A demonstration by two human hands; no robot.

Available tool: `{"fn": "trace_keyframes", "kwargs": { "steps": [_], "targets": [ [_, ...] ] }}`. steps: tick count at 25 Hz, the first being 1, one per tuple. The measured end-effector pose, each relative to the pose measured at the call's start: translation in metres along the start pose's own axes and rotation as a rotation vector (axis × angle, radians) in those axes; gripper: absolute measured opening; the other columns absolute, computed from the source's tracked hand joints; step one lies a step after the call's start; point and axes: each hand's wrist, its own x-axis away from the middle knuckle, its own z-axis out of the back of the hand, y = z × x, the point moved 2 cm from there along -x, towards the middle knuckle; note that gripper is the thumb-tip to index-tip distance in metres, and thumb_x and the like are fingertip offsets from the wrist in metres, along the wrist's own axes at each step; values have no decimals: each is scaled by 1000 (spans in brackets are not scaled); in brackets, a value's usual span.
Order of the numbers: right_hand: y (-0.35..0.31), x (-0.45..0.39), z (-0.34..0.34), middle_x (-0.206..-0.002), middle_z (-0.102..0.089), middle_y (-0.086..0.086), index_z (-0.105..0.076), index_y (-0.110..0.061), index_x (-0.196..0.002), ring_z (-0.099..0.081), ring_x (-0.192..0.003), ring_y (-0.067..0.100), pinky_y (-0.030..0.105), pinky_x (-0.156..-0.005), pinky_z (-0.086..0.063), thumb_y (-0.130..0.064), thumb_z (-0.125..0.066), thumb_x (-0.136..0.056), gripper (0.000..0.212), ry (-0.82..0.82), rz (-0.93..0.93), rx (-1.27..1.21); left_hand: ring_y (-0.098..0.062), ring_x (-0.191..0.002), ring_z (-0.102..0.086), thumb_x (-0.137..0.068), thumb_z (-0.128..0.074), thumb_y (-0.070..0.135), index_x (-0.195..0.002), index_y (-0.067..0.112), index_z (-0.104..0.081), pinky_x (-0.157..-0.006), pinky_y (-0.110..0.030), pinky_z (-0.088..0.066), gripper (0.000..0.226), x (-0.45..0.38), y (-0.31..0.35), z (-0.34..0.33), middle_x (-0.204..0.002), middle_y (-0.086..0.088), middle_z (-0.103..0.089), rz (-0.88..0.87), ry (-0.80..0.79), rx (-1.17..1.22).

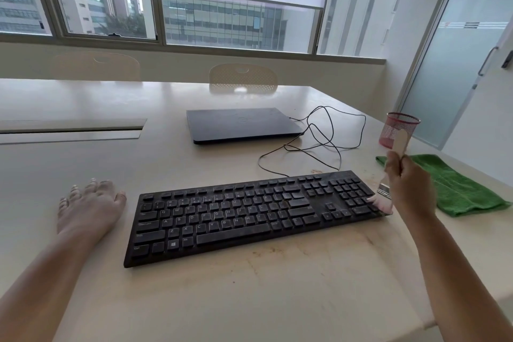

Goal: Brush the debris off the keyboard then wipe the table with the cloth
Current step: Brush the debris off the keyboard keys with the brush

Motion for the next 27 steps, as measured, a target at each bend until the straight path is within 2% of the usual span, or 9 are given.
{"fn": "trace_keyframes", "kwargs": {
  "steps": [2,5,9,12,15,17,21,24,27],
  "targets": [
    [1,0,2,-74,-65,17,-62,-6,-84,-60,-69,31,30,-56,-36,-40,-38,-98,43,22,-6,-132,-33,-144,-13,-99,-28,41,-145,16,-29,-117,-43,-11,52,0,0,1,-156,-8,-18,-1,1,-1],
    [-5,3,-4,-60,-61,-12,-62,-27,-82,-58,-60,-3,15,-52,-41,-68,-34,-86,49,-28,91,-288,-33,-144,-13,-99,-29,41,-145,15,-29,-117,-43,-10,53,0,1,2,-156,-9,-19,-4,4,-2],
    [2,-2,-5,-71,-64,9,-66,-7,-87,-61,-69,30,34,-58,-45,-47,-45,-92,45,-88,44,-55,-33,-144,-13,-99,-28,41,-146,15,-28,-117,-43,-10,53,-2,-1,1,-156,-9,-18,-11,-12,-9],
    [7,-2,6,-64,-62,11,-64,-1,-80,-59,-60,26,27,-50,-36,-37,-49,-94,42,-16,10,-74,-33,-144,-13,-99,-28,42,-146,15,-28,-117,-43,-10,54,-3,-2,0,-157,-8,-17,-7,-11,-7],
    [-1,2,8,-59,-63,-17,-68,-15,-87,-56,-57,-6,11,-46,-36,-57,-44,-85,48,-7,82,-297,-33,-144,-14,-99,-30,42,-145,15,-30,-117,-43,-11,53,-6,-3,0,-156,-8,-18,-11,-8,5],
    [-2,3,3,-64,-62,-16,-70,-16,-91,-57,-62,4,20,-49,-38,-65,-38,-78,60,-78,120,-257,-33,-144,-13,-99,-30,42,-144,15,-31,-117,-43,-11,53,-6,-4,-2,-156,-8,-19,-8,-14,6],
    [9,-1,8,-63,-59,4,-62,-15,-69,-59,-62,30,27,-51,-34,-55,-44,-87,48,-89,-18,-50,-33,-144,-14,-99,-29,42,-144,15,-31,-117,-42,-11,53,-3,-2,-5,-156,-8,-19,-16,-15,4],
    [8,0,13,-53,-57,-11,-63,-26,-68,-53,-50,7,23,-46,-35,-62,-41,-83,44,-38,7,-259,-32,-144,-14,-99,-29,43,-145,16,-30,-117,-42,-10,53,-2,-1,-4,-157,-7,-18,-13,-11,1],
    [-9,2,5,-51,-57,-21,-67,-34,-69,-46,-45,-2,7,-44,-31,-28,-52,-92,28,-184,78,-657,-33,-144,-14,-99,-29,43,-145,16,-30,-117,-42,-10,53,-5,-3,-2,-156,-8,-18,-9,-6,-6]
  ]
}}
